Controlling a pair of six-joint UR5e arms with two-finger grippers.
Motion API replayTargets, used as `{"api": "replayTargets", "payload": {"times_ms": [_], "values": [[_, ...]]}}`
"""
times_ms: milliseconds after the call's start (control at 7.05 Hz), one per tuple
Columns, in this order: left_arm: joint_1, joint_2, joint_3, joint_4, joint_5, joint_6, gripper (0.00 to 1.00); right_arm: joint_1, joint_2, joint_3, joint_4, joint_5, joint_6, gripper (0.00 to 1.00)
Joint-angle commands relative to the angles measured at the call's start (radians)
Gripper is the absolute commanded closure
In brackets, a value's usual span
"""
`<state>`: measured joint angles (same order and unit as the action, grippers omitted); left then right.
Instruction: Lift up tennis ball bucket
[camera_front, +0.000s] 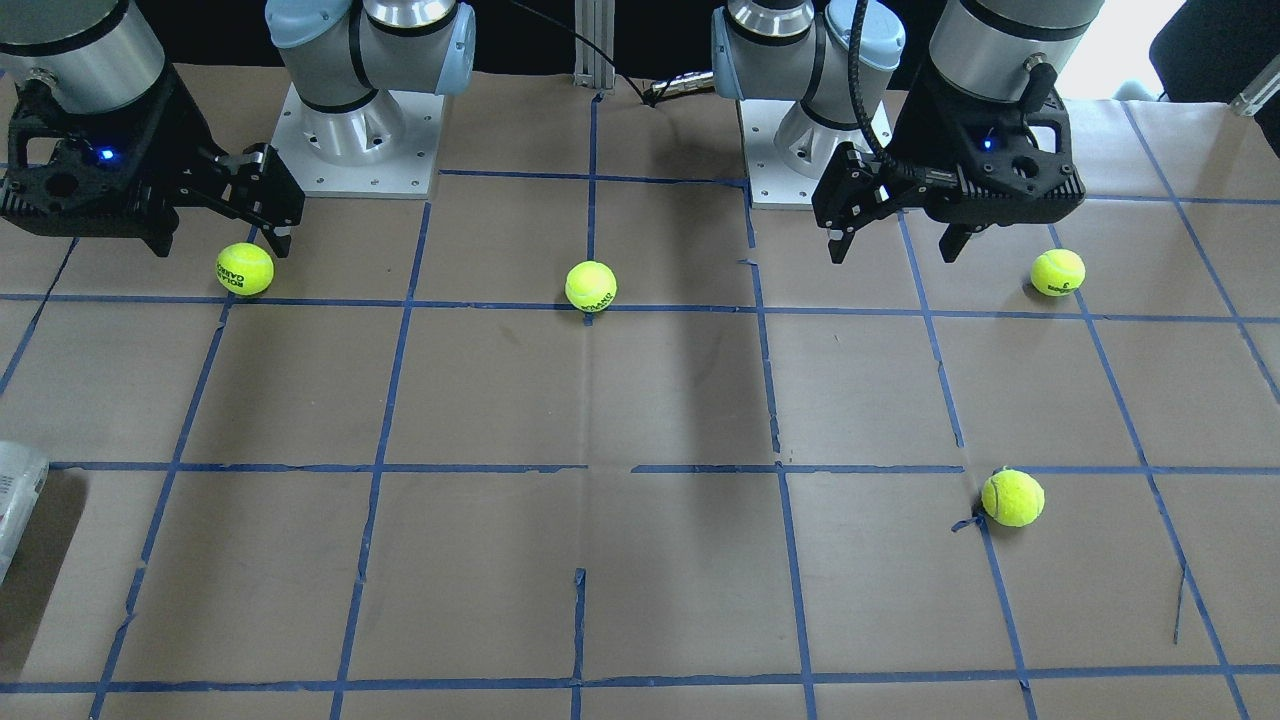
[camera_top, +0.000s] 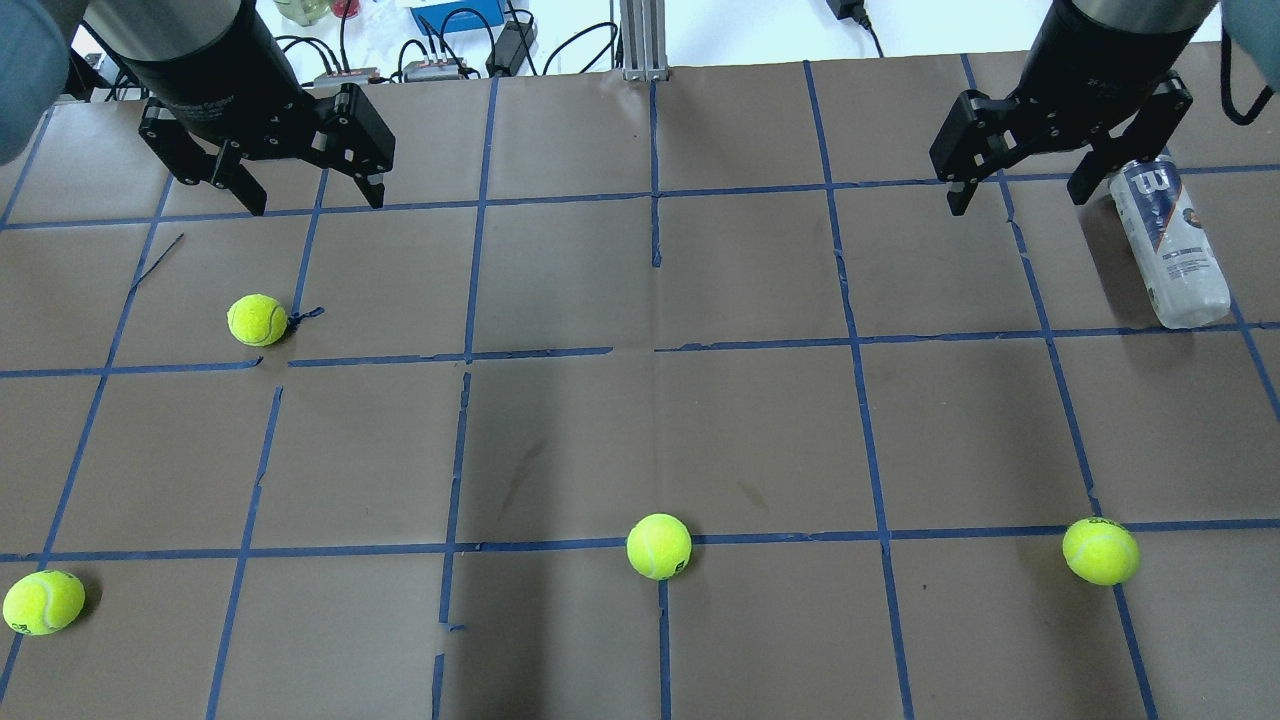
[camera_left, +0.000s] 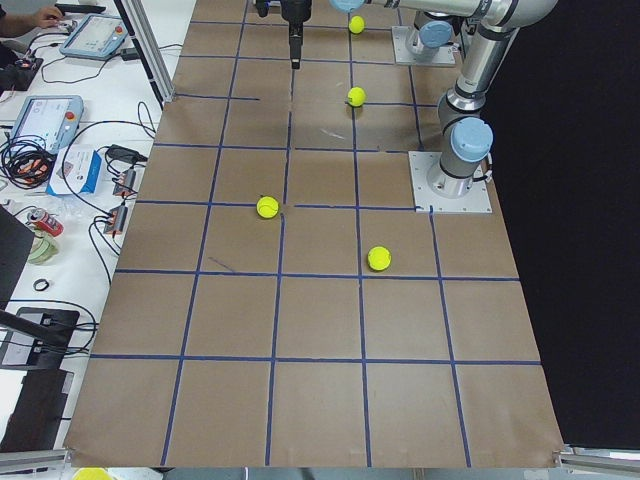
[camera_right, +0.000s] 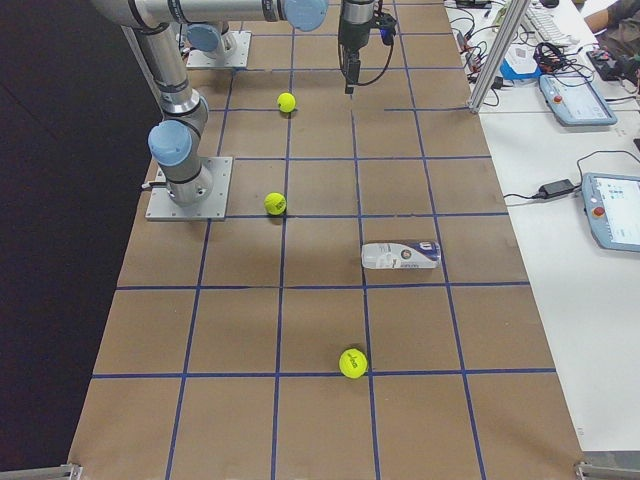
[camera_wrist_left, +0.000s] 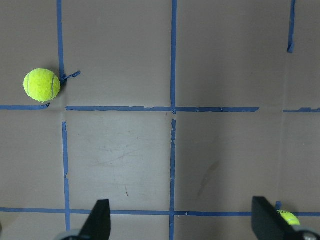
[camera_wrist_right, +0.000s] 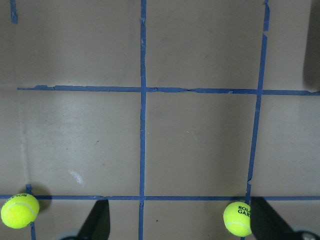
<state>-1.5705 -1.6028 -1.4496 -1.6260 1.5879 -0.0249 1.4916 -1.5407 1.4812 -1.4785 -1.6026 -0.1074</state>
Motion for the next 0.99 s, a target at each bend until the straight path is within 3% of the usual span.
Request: {"api": "replayTargets", "payload": {"times_ms": [0, 284, 426, 710, 852], "values": [[0.001, 0.000, 0.000, 0.000, 0.000, 0.000, 0.00, -0.069, 0.036, -0.015, -0.029, 0.000, -0.001, 0.00], [0.000, 0.000, 0.000, 0.000, 0.000, -0.001, 0.00, -0.210, 0.178, -0.117, -0.086, -0.006, -0.072, 0.00], [0.000, 0.000, 0.000, 0.000, 0.000, -0.001, 0.00, -0.237, 0.262, -0.151, -0.240, -0.061, -0.112, 0.00], [0.000, 0.000, 0.000, 0.000, 0.000, -0.001, 0.00, -0.257, 0.449, -0.233, -0.444, -0.062, -0.121, 0.00], [0.000, 0.000, 0.000, 0.000, 0.000, 0.000, 0.00, -0.257, 0.500, -0.231, -0.488, -0.074, -0.243, 0.00]]}}
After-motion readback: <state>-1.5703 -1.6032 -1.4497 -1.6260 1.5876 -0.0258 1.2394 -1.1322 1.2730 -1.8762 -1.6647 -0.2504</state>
